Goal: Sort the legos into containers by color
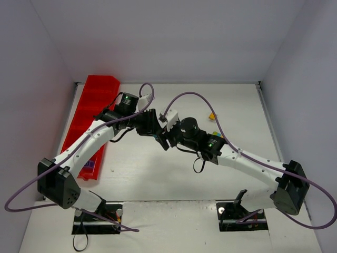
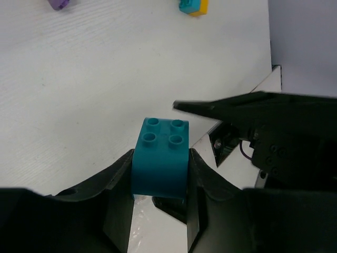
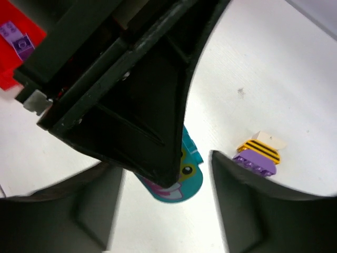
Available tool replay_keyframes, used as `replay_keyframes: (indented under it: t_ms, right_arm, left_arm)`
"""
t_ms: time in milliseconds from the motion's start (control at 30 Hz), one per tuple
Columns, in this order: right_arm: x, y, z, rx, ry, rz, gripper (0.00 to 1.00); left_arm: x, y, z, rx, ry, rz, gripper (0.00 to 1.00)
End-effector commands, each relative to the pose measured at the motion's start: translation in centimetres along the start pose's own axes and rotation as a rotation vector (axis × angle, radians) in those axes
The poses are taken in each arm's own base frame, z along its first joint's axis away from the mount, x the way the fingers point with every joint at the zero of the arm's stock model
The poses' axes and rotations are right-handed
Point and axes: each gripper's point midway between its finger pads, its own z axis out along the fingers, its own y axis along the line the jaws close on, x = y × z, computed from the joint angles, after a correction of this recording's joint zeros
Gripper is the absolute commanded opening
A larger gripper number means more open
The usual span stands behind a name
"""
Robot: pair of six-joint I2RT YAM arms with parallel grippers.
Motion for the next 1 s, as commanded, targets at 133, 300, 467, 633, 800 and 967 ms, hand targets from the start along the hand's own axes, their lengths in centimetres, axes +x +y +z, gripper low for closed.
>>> replay_keyframes:
  t_ms: [133, 300, 467, 633, 800, 967]
  right_arm:
    - [-4.5, -3.3, -1.5, 0.163, -0.146, 0.110, 0.82]
    - [-3.5, -5.2, -2.7, 0.243, -0.130, 0.147, 0.91]
    - [-1.7, -7.2, -4.5, 0.331, -0.088, 0.188, 0.92]
    - [0.4, -7.7, -5.9, 0.359, -0.053, 0.236, 0.92]
    - [1.9, -8.3, -6.6, 0.396, -0.033, 0.266, 0.92]
    - [3.0, -9.3, -6.8, 0.442, 0.005, 0.275, 0.92]
  left_arm:
    - [-3.8, 1.4, -1.5, -0.087, -0.120, 0.072, 0.06]
    - [-6.8, 4.7, -3.2, -0.179, -0.187, 0.049, 0.06]
    - [-10.6, 12.2, -7.8, -0.435, -0.322, -0.060, 0.06]
    - [-13.6, 19.6, -14.1, -0.692, -0.486, -0.188, 0.06]
    - [-14.9, 25.4, -17.3, -0.879, -0.517, -0.268, 0.06]
    - [-14.9, 30.4, -18.2, -0.987, -0.489, -0.358, 0.12]
